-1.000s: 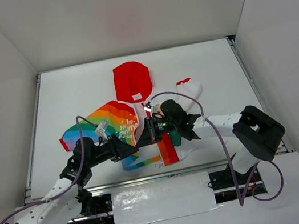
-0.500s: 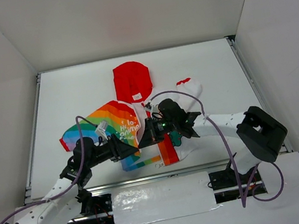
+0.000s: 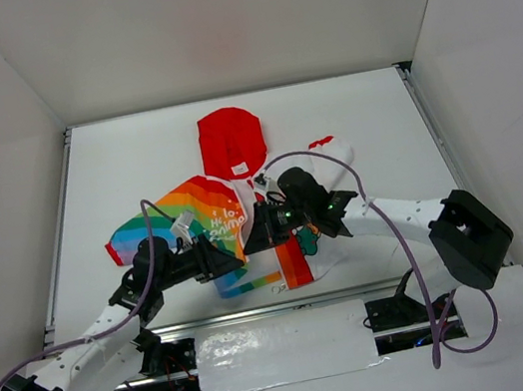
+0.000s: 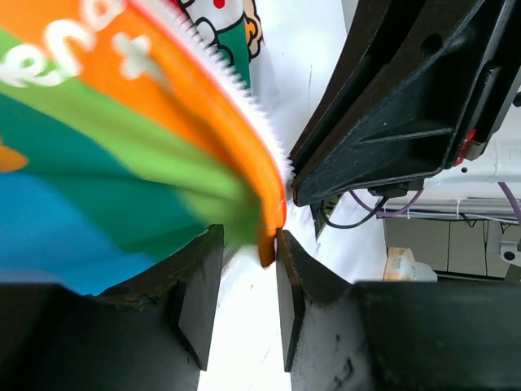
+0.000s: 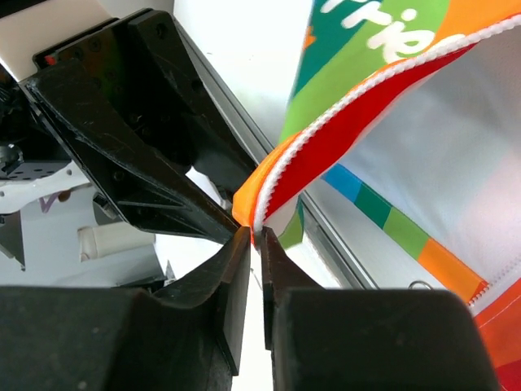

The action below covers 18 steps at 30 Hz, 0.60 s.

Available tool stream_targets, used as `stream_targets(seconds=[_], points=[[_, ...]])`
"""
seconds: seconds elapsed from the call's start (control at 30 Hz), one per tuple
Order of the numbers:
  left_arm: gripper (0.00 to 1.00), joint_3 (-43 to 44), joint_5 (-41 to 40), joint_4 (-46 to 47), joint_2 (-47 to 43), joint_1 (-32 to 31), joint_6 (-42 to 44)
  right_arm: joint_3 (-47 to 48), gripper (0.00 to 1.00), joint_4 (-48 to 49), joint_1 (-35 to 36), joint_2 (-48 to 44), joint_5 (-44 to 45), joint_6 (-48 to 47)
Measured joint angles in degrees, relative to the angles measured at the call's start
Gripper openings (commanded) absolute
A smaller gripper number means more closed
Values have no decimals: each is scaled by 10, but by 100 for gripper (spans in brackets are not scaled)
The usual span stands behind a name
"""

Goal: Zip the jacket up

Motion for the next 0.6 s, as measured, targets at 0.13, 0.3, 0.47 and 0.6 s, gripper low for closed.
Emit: stream_targets(seconds=[0.13,0.3,0.47,0.6], points=[[40,0,0,2,-2,0,0,0,21,1,0,0,-4,0],[37,0,2,5,-7,0,1,0,26,8,0,2,-10,5],[43,0,2,7,-7,0,1,0,36,11,0,8,-9,7],[43,0,-3,-7,-10,0,5,-1,36,0,0,10,20,6]])
